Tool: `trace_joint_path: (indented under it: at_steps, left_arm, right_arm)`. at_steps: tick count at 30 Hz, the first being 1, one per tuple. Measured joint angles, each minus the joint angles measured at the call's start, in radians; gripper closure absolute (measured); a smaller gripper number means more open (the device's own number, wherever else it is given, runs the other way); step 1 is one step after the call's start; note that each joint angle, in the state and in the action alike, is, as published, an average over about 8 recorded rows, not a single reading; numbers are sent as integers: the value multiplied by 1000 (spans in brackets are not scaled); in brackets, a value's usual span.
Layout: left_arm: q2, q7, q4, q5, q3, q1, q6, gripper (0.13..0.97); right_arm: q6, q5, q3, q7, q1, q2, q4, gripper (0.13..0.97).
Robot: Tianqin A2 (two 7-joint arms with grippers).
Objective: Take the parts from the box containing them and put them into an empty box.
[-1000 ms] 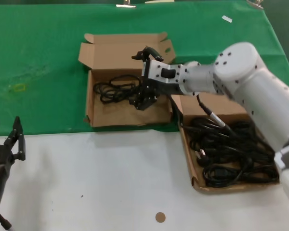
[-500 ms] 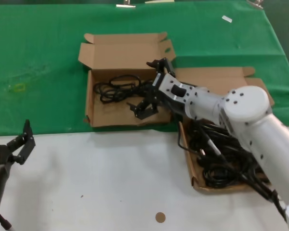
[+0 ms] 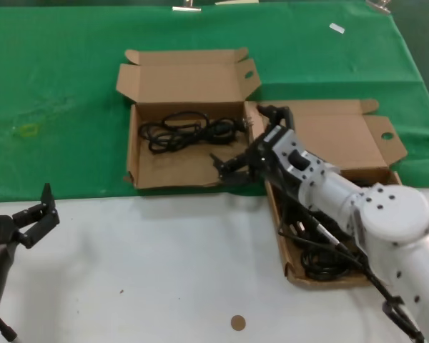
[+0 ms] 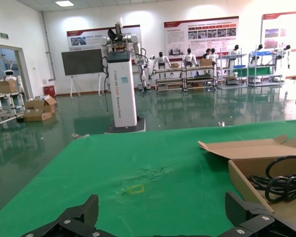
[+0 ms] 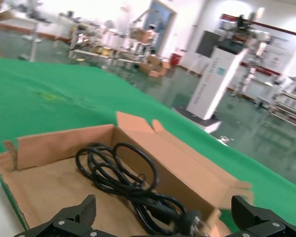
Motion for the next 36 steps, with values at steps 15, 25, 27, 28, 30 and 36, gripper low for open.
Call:
trace_joint_path:
  at_steps: [15, 25, 27, 28, 30, 36]
  left_arm:
    - [0, 0, 0, 0, 0, 0, 0, 142]
    - [0, 0, 0, 0, 0, 0, 0, 132]
    - [0, 1, 0, 0, 0, 0, 0, 132]
    - [0, 1, 0, 0, 0, 0, 0, 132]
    - [0, 0, 0, 0, 0, 0, 0, 132]
    - [0, 0, 0, 0, 0, 0, 0, 132]
  right_arm:
    - [158, 98, 106, 107, -278, 47, 280, 129]
    - [263, 163, 177, 178, -462, 79, 466, 129]
    - [283, 176, 190, 192, -498, 85, 502, 129]
    - [292, 181, 196, 198, -513, 87, 517, 129]
    - [305, 189, 205, 207, -537, 92, 541, 129]
    - [318, 197, 213, 216, -558, 95, 563, 129]
